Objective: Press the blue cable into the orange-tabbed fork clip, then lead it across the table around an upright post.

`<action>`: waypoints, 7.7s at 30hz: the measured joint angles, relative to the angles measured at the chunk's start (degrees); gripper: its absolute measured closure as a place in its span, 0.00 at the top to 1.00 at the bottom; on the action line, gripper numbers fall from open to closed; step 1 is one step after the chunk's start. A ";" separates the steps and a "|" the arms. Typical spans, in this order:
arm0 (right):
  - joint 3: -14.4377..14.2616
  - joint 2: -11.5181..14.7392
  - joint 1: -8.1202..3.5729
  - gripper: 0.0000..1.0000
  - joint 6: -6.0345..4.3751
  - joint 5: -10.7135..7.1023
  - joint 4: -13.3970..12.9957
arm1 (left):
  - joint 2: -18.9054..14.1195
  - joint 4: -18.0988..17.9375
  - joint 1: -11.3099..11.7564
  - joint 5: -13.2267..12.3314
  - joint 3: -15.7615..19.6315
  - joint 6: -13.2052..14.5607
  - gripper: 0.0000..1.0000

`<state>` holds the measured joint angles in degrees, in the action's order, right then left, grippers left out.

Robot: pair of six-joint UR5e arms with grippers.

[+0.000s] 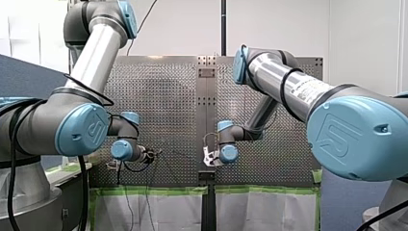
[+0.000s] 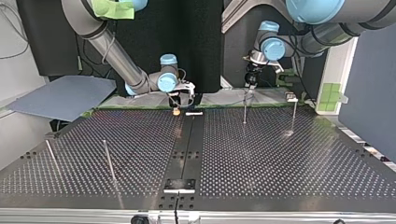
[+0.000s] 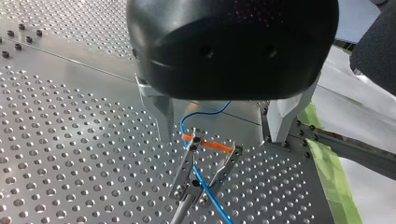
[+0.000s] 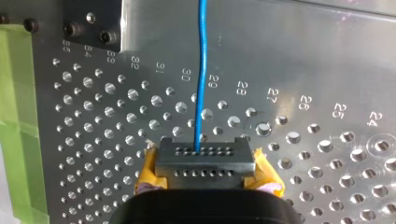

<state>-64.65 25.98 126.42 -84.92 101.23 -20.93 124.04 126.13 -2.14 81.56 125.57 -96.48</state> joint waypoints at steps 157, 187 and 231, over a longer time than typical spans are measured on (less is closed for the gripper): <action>-0.02 14.32 2.92 0.00 -0.30 1.16 8.31 | -1.83 23.99 -20.66 34.10 -26.10 1.91 0.00; -0.14 30.21 3.32 0.00 -1.03 2.05 11.91 | -18.25 34.18 -20.74 37.15 -34.46 0.30 0.00; -0.09 41.20 -4.26 0.00 -3.25 4.33 16.74 | -17.31 47.94 -23.57 29.41 -55.22 0.92 0.00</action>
<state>-64.74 67.19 122.16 -88.17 105.56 -4.19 106.73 174.06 -25.71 110.97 70.35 -95.56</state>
